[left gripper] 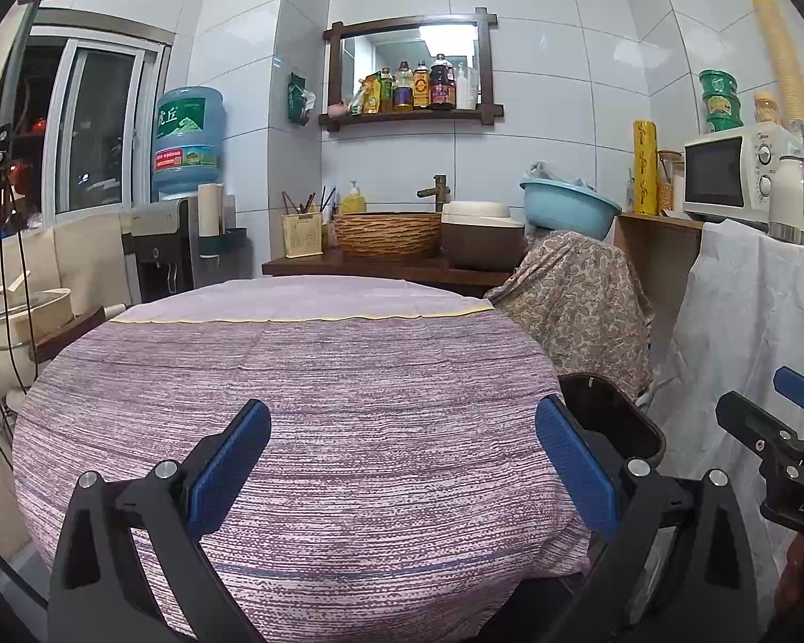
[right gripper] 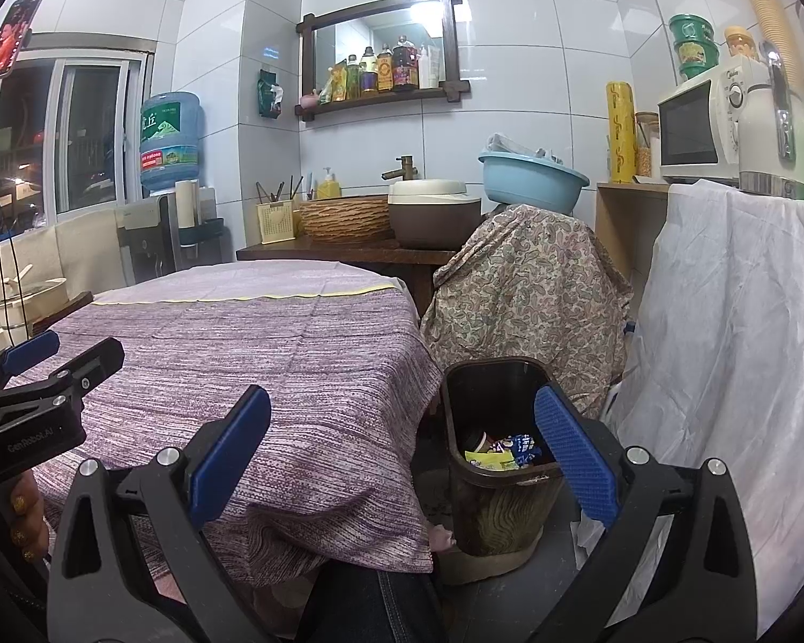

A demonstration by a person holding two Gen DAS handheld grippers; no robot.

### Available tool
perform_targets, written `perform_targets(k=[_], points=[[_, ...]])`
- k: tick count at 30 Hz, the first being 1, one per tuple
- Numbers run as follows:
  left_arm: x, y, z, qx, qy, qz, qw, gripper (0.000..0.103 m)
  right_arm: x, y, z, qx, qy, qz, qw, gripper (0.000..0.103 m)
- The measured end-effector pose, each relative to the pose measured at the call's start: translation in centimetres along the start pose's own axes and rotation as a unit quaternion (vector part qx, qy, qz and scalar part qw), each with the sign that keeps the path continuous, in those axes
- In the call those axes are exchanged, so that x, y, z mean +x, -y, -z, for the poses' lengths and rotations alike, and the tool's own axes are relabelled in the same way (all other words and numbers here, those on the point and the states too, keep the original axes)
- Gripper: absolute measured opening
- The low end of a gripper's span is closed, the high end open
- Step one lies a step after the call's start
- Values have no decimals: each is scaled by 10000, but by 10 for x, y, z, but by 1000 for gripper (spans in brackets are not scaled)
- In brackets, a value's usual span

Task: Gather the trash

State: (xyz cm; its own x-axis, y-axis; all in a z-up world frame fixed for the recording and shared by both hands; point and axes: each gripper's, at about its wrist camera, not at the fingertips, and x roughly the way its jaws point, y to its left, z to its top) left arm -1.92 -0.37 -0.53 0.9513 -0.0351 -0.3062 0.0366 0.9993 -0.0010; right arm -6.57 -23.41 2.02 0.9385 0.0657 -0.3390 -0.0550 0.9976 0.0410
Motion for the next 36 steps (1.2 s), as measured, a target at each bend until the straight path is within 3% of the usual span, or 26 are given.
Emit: perform_targets(k=[36], points=[[1, 1, -4, -13, -30, -1, 10000, 98, 3, -1, 0, 6, -46, -29, 10000, 97]])
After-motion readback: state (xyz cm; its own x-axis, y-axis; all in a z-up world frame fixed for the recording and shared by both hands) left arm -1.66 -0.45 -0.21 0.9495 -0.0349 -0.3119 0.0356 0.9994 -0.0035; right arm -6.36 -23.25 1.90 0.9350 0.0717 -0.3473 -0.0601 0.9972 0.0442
